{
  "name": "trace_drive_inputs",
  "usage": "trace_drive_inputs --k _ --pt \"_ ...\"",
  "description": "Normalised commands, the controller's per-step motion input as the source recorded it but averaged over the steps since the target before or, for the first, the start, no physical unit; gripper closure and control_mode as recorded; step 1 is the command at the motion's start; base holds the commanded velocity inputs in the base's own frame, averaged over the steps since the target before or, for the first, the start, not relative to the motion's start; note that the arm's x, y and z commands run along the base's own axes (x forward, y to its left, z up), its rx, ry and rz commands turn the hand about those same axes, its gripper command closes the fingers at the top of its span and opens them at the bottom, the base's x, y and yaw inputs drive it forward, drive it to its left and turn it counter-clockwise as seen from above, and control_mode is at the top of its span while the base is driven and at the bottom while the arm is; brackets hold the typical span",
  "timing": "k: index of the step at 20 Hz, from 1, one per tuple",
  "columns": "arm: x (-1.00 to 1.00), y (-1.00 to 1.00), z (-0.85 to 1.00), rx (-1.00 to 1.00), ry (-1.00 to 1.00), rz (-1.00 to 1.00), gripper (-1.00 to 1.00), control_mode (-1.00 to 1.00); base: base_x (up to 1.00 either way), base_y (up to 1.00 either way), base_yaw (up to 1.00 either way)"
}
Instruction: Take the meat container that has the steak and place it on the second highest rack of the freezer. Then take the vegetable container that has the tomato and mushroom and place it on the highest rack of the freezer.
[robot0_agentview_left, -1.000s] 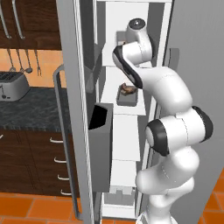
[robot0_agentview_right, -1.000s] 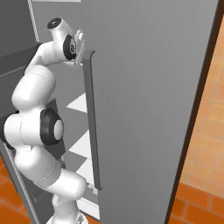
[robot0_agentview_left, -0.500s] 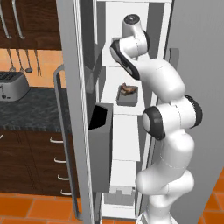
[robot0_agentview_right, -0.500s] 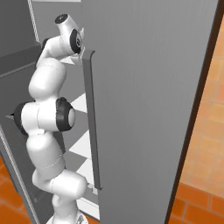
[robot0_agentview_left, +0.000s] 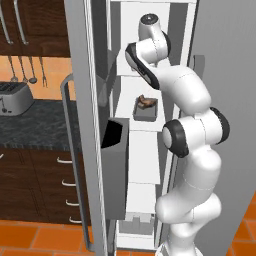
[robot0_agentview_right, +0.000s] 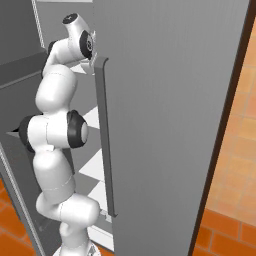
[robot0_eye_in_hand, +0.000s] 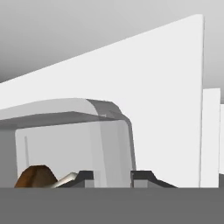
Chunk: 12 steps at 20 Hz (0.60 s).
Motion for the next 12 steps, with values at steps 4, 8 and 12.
trace_drive_inputs --k 4,8,12 --pt "0.00 0.00 0.00 0.00 0.00 0.00 1.00 -1.00 0.00 0.00 0.00" --pt "0.00 0.00 0.00 0.00 0.00 0.00 -1.00 -1.00 0.00 0.00 0.00" --pt "0.00 0.00 0.00 0.00 0.00 0.00 -1.00 -1.00 0.00 0.00 0.00"
